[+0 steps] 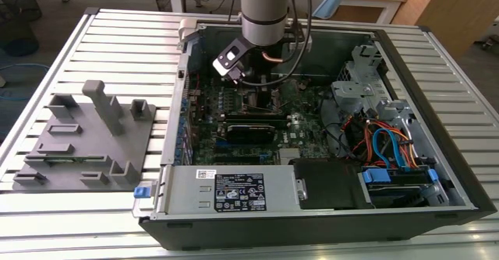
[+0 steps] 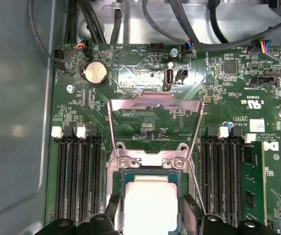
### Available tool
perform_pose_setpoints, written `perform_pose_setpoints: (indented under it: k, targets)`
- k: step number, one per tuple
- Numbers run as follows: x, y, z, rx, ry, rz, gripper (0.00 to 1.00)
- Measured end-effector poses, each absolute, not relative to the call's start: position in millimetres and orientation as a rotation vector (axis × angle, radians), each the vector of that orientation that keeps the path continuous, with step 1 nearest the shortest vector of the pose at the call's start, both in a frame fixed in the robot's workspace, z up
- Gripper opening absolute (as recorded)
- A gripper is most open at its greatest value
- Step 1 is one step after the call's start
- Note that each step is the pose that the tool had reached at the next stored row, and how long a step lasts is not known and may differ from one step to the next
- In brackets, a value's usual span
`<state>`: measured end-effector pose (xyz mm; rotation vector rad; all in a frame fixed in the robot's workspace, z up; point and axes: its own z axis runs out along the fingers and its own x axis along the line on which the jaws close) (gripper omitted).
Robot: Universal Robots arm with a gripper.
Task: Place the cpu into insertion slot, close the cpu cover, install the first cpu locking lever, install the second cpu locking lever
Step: 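Place the cpu into insertion slot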
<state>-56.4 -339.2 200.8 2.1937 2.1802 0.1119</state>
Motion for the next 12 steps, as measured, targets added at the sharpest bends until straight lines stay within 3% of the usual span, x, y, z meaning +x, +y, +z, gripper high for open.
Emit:
perform_pose_setpoints:
  k: [9, 11, 12]
  targets:
    - [-56.4, -339.0, 208.3, 2.198, 2.176, 0.112, 0.60]
    - [-56.4, -339.1, 208.4, 2.198, 2.175, 0.112, 0.47]
    - [-56.4, -339.1, 208.4, 2.199, 2.175, 0.112, 0.47]
